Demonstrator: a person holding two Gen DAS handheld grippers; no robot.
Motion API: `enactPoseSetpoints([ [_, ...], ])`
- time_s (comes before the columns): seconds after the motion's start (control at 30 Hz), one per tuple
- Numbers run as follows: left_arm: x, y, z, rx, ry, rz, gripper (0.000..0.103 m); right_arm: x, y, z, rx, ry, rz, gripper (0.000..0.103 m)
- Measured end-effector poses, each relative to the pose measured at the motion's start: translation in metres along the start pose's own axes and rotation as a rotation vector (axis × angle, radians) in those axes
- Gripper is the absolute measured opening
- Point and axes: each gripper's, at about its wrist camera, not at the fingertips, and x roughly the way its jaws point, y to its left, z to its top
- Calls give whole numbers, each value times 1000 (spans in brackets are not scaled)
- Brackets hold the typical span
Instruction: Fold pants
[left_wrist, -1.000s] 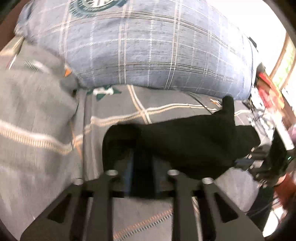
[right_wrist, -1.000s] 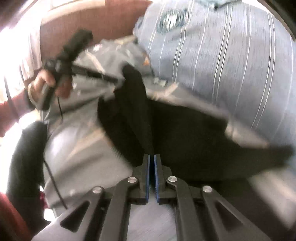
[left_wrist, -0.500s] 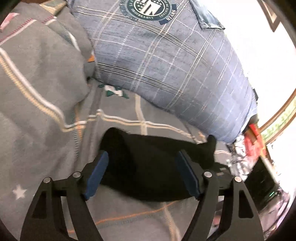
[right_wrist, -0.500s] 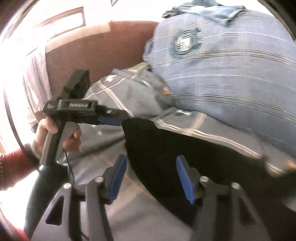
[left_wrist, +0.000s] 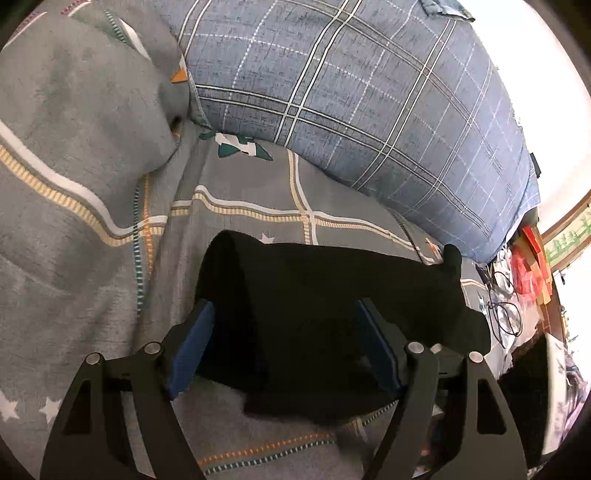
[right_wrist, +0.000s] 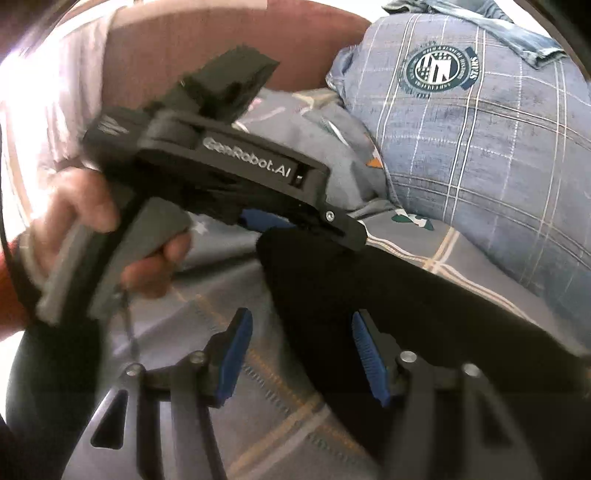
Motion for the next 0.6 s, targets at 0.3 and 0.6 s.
enactPoseSetpoints([
  [0.3, -35, -31, 31, 121, -130, 30, 77, -39, -31, 22, 254, -167, 6, 4],
  [0.6, -36, 17, 8, 38, -95, 227, 77, 27, -21, -4, 386, 20, 116, 16],
])
